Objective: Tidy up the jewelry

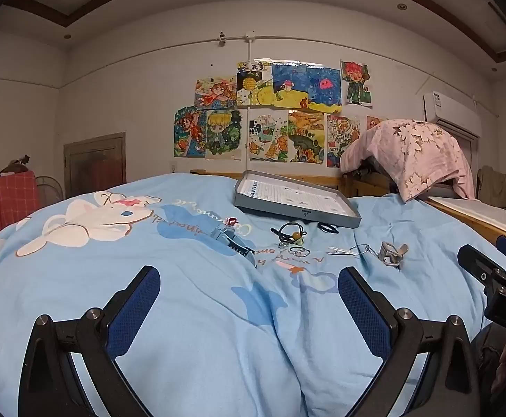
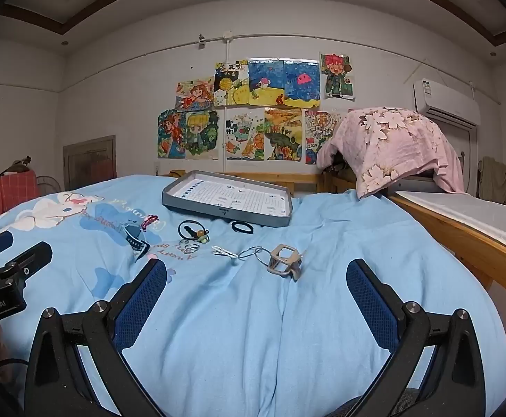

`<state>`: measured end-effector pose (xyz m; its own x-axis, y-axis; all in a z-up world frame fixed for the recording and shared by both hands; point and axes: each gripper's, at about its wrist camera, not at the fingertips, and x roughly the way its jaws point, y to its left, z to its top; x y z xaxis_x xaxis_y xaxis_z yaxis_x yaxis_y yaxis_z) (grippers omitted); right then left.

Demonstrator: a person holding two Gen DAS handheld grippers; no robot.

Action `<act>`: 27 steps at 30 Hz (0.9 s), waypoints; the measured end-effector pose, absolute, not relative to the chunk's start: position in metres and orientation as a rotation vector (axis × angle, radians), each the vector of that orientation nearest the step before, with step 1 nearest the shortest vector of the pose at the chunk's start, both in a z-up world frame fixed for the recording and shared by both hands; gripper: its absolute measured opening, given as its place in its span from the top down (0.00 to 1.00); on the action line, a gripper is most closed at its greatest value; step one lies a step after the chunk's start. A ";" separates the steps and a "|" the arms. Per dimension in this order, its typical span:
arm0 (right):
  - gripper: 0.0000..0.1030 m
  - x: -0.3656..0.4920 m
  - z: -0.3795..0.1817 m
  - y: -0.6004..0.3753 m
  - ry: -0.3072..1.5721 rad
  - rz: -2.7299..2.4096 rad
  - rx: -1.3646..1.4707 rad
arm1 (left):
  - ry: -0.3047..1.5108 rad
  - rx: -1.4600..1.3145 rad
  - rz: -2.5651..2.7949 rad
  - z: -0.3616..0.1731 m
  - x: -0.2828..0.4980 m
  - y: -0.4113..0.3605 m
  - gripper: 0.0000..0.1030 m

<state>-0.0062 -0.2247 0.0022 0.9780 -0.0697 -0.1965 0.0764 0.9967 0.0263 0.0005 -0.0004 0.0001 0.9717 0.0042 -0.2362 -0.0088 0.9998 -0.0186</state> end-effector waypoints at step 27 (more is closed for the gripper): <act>0.01 -0.008 0.003 -0.223 0.201 -0.074 0.017 | 0.225 -0.028 -0.003 0.001 0.000 0.000 0.00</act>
<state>-0.0080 -0.2228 0.0034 0.9772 -0.0713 -0.2002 0.0748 0.9971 0.0099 -0.0005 0.0003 0.0010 0.9748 -0.0057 -0.2228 -0.0006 0.9996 -0.0280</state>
